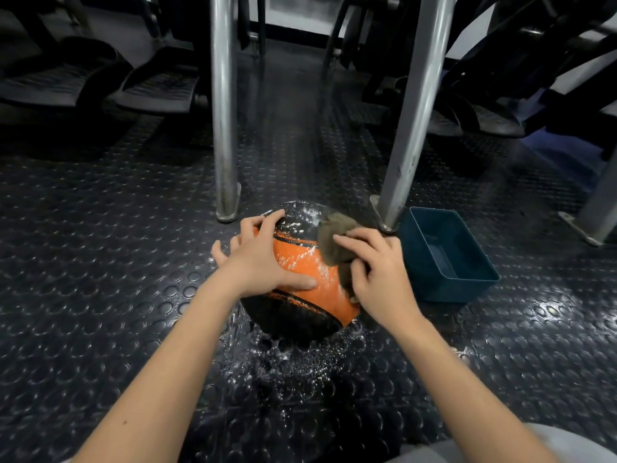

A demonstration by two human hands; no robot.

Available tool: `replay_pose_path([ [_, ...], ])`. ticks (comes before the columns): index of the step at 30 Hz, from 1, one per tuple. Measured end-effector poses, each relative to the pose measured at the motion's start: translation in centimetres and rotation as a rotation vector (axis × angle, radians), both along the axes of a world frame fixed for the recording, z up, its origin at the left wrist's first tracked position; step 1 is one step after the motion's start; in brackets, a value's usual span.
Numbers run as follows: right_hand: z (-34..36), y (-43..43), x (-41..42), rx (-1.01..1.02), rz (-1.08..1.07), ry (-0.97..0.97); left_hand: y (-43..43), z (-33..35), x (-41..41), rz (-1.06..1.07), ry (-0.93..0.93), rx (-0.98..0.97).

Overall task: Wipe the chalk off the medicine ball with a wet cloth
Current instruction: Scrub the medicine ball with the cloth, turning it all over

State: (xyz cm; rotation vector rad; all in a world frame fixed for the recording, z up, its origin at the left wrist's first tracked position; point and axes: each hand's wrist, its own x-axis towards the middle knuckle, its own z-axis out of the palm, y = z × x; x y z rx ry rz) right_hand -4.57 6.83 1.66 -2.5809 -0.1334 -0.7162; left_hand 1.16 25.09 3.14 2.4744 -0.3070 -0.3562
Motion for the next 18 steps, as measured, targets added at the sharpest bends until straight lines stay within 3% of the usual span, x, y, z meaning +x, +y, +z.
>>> replay_pose_path([
  [2, -0.1, -1.0, 0.1, -0.014, -0.176, 0.121, -0.3, -0.1, -0.1, -0.016, -0.012, -0.009],
  [4, 1.0, -1.9, -0.1, 0.040, -0.254, 0.069, -0.7, -0.2, -0.2, -0.030, -0.025, -0.006],
  [6, 2.4, -1.5, -0.1, 0.088, -0.171, -0.104, -0.9, -0.3, -0.1, -0.032, -0.038, 0.002],
  [8, 2.1, -0.9, -0.2, 0.075, -0.032, -0.131, -1.0, -0.3, -0.2, -0.032, -0.035, 0.014],
  [10, 0.5, -0.8, 0.2, 0.068, -0.028, 0.018, -0.9, -0.3, -0.1, -0.029, -0.039, 0.012],
  [13, -0.2, -3.1, 0.5, 0.071, -0.291, 0.272, -0.9, -0.4, -0.1, -0.030, -0.036, 0.010],
  [15, 0.8, -3.4, 0.5, 0.108, -0.309, 0.152, -0.7, -0.5, -0.1, -0.022, -0.037, 0.010],
  [18, 2.2, -1.4, 0.2, 0.134, -0.071, -0.105, -0.5, -0.4, 0.0, -0.012, -0.026, 0.014],
])
